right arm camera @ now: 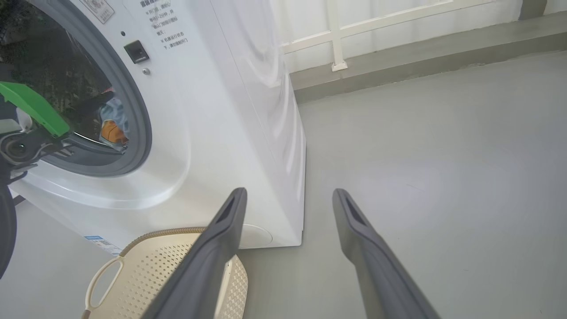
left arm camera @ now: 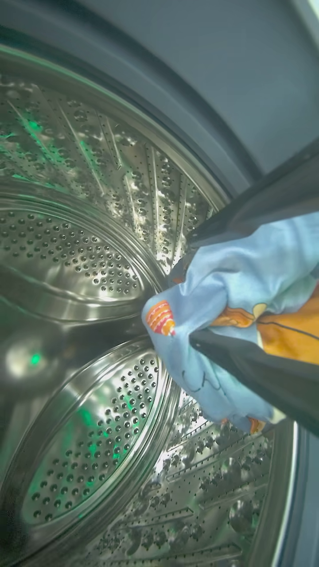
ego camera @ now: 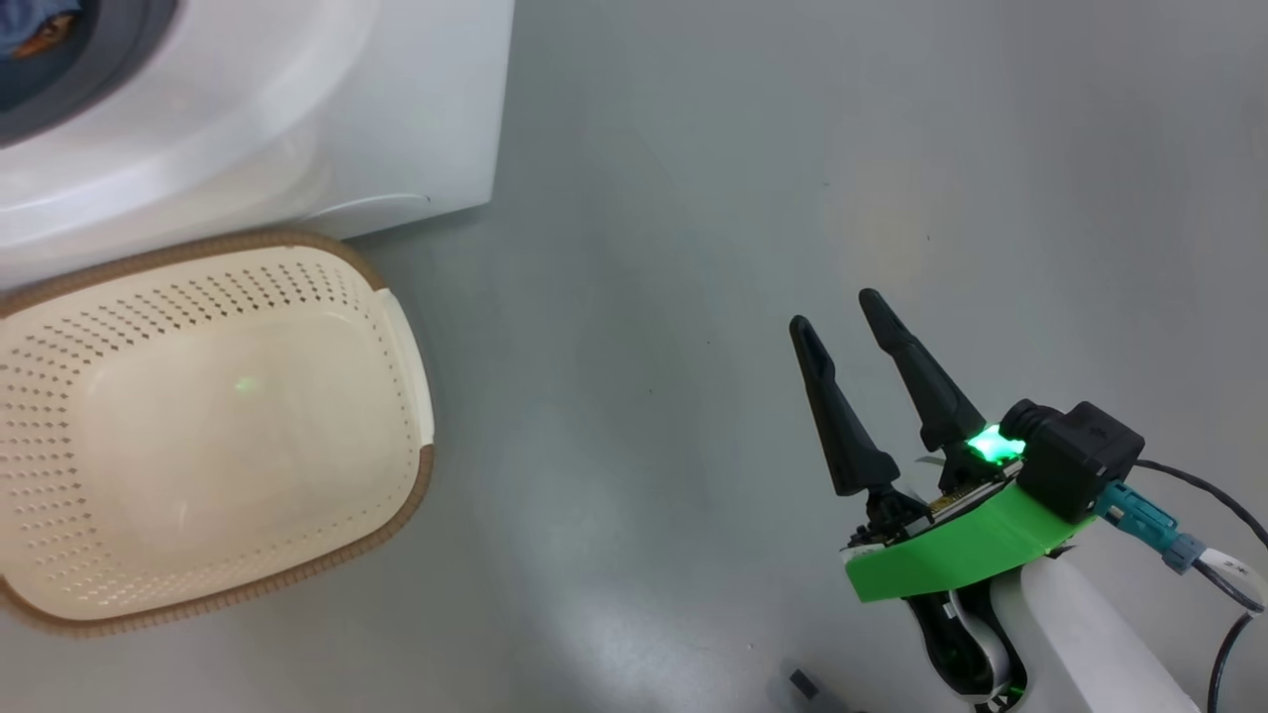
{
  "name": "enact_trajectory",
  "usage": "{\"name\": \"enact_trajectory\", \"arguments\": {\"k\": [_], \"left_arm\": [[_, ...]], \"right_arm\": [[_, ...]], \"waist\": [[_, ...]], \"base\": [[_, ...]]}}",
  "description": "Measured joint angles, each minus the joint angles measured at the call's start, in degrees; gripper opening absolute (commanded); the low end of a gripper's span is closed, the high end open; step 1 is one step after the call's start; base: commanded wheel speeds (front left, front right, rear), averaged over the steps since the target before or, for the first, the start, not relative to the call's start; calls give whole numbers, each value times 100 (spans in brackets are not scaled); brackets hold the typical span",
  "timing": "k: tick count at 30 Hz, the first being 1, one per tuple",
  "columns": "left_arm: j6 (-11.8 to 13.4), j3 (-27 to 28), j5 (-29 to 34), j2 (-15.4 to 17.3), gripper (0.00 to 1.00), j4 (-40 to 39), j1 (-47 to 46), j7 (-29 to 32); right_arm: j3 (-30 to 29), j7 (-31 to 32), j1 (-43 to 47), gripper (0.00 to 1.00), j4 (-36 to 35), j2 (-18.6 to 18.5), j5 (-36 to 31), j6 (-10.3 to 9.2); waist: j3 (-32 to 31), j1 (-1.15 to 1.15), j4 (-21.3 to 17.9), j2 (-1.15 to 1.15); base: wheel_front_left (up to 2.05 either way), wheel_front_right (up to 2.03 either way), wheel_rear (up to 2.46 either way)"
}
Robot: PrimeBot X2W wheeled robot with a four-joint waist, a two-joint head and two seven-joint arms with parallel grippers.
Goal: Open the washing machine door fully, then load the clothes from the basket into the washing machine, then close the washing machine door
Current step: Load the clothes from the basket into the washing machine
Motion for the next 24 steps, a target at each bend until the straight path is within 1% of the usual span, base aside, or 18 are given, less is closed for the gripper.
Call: {"name": "enact_trajectory", "arguments": {"k": [4,10,14,15,16,19,24], "left_arm": [[0,120,-62,-67,100,-246,260,0],[0,392,-134,-276,100,-595,689,1],[0,578,-92,-492,100,-839,1135,0],[0,578,-92,-492,100,-839,1135,0],[0,698,-90,-619,100,-931,1395,1],[0,812,-83,-787,100,-1036,1755,1],[0,896,-26,-1016,100,-1236,2156,1]], "right_arm": [[-74,0,1,100,8,-7,0,0],[-162,0,15,100,42,-57,0,0],[-174,0,40,100,112,-107,0,0],[-174,0,40,100,112,-107,0,0],[-185,0,53,100,137,-149,0,0],[-242,0,162,100,186,-193,0,0],[-298,0,274,100,276,-307,1,0]], "waist": [[-107,0,35,0],[-311,0,134,0],[-508,0,224,0],[-508,0,224,0],[-624,0,269,0],[-815,0,341,0],[-1066,0,468,0]], "base": [[0,0,0],[0,0,0],[0,0,0],[0,0,0],[0,0,0],[0,0,0],[0,0,0]]}}
